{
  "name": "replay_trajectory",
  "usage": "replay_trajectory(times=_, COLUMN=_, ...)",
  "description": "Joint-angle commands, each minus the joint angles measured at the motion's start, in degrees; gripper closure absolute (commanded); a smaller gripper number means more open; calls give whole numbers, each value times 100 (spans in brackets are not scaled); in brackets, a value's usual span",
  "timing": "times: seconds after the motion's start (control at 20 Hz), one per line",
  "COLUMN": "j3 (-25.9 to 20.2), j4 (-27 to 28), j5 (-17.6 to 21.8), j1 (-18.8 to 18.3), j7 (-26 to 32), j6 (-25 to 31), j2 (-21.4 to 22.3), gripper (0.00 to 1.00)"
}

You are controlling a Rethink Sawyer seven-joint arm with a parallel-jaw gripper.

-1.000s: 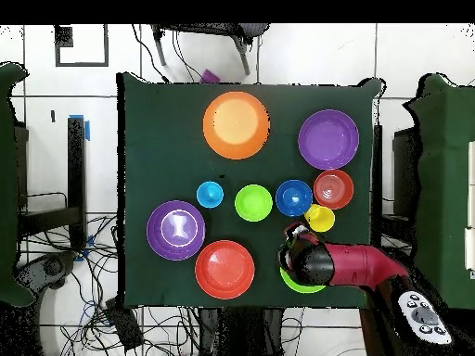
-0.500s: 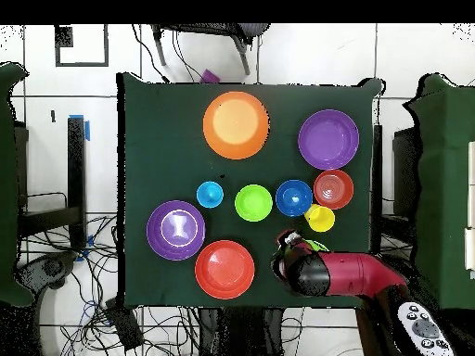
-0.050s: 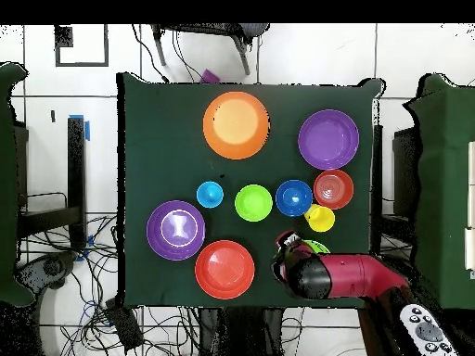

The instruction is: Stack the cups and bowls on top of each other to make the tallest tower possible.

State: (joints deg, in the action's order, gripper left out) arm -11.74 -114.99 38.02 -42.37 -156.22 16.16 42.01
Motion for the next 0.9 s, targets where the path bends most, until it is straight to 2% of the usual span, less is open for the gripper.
replay_trajectory(times=0.05, j3=-459, j4=-153, j5=687, j1=-150, j7=1233, j6=222, j2=-503, gripper=0)
replay_trajectory(times=0.3, j3=-255, j4=-164, j5=1060, j1=-171, j7=941, j6=-93, j2=-779, gripper=0)
replay_trajectory(times=0.55, j3=-18, j4=-86, j5=1387, j1=-43, j7=579, j6=-409, j2=-1051, gripper=0)
replay_trajectory(times=0.9, j3=109, j4=-70, j5=1543, j1=102, j7=236, j6=-621, j2=-1212, gripper=0)
